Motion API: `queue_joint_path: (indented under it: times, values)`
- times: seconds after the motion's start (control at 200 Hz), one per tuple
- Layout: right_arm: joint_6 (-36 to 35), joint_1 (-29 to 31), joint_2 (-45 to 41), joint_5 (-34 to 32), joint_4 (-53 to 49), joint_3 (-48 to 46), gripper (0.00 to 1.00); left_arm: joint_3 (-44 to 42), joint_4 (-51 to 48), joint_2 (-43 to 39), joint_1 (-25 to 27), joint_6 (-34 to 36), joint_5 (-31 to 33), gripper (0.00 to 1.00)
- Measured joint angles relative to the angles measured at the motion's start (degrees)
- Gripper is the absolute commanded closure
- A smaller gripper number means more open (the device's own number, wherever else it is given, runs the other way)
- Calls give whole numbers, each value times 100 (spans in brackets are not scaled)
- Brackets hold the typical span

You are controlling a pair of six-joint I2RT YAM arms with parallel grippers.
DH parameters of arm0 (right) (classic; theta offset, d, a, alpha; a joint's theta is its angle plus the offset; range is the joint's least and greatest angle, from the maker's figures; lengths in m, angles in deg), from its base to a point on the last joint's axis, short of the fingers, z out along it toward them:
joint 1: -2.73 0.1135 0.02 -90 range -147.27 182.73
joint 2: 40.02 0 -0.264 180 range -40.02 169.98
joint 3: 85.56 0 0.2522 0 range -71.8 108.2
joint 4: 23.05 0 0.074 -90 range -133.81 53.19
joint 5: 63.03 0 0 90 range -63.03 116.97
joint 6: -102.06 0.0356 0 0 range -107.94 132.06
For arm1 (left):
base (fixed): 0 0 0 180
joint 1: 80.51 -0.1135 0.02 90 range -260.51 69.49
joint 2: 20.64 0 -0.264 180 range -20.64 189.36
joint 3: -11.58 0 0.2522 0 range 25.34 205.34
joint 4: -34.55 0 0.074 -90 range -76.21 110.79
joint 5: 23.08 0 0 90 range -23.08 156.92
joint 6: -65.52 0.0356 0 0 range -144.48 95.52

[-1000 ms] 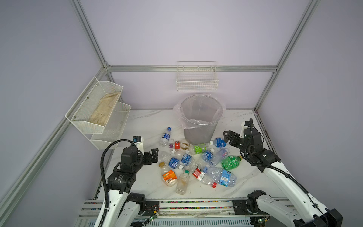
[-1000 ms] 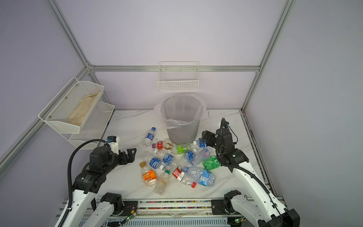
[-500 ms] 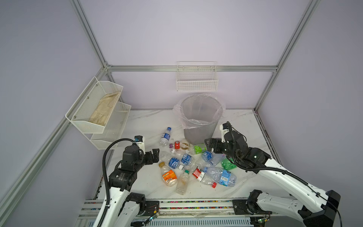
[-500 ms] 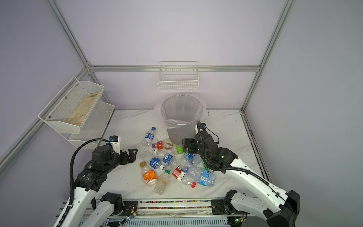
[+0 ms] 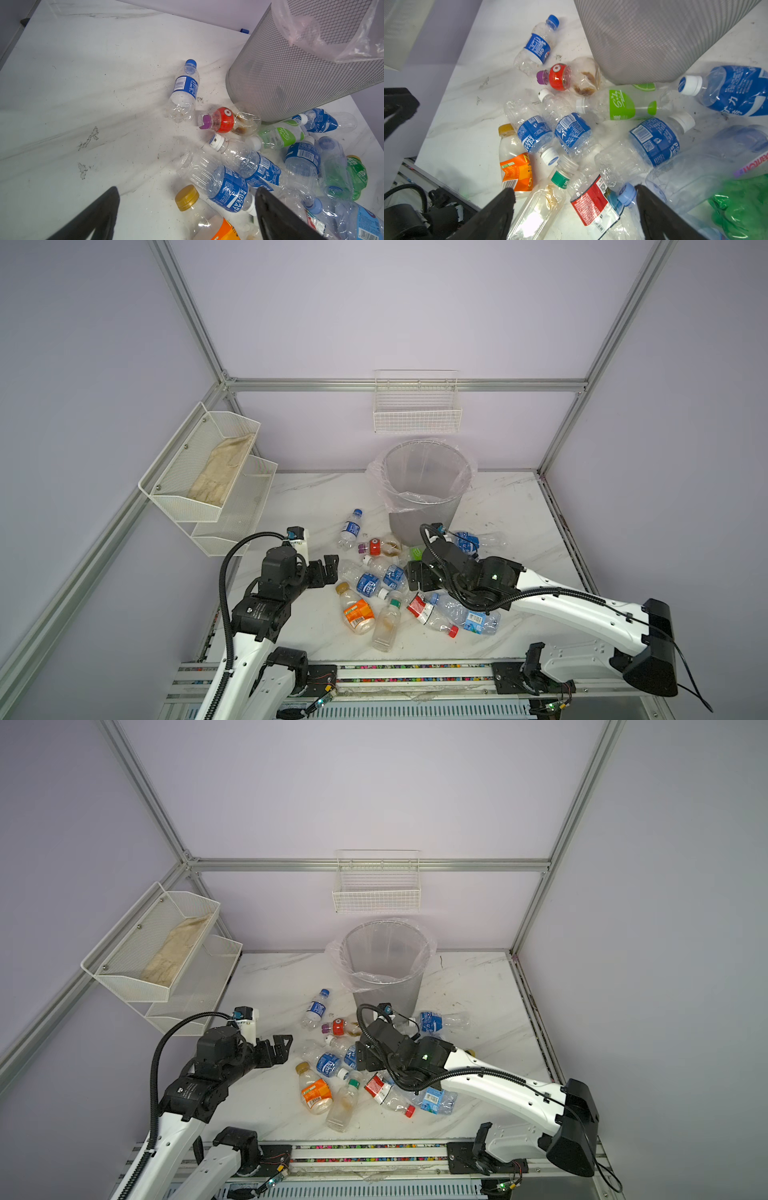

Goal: Throw the plastic bottles in the bin
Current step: 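Reach the right gripper down over the red-labelled clear bottle in the pile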

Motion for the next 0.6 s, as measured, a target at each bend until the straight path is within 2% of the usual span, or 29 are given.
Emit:
queue_joint_path:
  times: [0.255, 0.6]
  values:
    - [101, 566, 603, -35, -411, 144, 11, 0, 0, 2, 20, 0, -31, 0]
    - [127, 691, 1073, -26, -649, 94, 18, 0, 0, 74, 26, 0, -57, 0]
